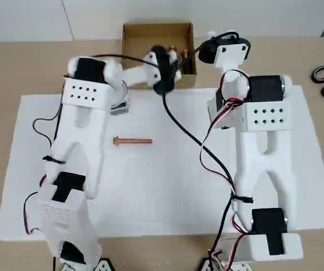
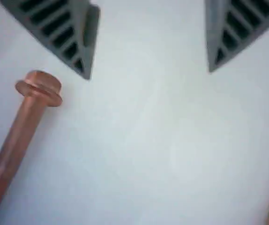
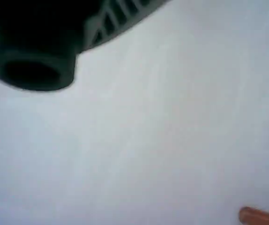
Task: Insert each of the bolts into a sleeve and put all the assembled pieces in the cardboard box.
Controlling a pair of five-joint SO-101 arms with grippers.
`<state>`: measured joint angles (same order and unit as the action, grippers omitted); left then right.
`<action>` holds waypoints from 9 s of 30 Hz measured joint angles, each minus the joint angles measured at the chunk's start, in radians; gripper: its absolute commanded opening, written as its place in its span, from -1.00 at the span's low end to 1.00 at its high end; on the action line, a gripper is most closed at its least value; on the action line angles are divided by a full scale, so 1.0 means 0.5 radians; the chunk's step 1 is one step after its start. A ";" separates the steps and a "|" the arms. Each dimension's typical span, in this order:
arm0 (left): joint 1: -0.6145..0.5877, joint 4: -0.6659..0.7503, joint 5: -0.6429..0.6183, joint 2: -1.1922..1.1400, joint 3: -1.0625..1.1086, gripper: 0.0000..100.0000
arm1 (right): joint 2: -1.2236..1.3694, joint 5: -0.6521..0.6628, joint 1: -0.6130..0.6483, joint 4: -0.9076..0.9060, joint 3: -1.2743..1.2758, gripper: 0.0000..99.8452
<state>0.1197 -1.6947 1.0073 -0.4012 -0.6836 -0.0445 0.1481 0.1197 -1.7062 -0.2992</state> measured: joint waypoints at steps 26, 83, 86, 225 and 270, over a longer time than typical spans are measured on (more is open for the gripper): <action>-0.589 -0.080 -1.522 0.651 0.540 -0.69 | 0.000 0.000 0.092 0.052 0.129 -0.99; -0.252 -0.074 -2.943 0.878 1.393 -0.68 | 0.000 0.000 0.089 0.055 0.129 -0.99; -0.114 -0.074 -3.050 0.954 1.393 -0.68 | 0.000 0.000 0.089 0.055 0.129 -0.99; -0.034 0.310 -2.397 0.433 1.062 -0.99 | -0.215 0.000 0.089 0.055 0.141 -0.99; -0.034 0.273 -2.391 0.433 0.374 -0.99 | -2.860 -0.009 0.479 1.869 3.096 -0.99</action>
<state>0.1028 -1.5581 -0.1880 -0.1849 -0.4964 -1.4745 0.1435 0.3590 -0.7718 1.2490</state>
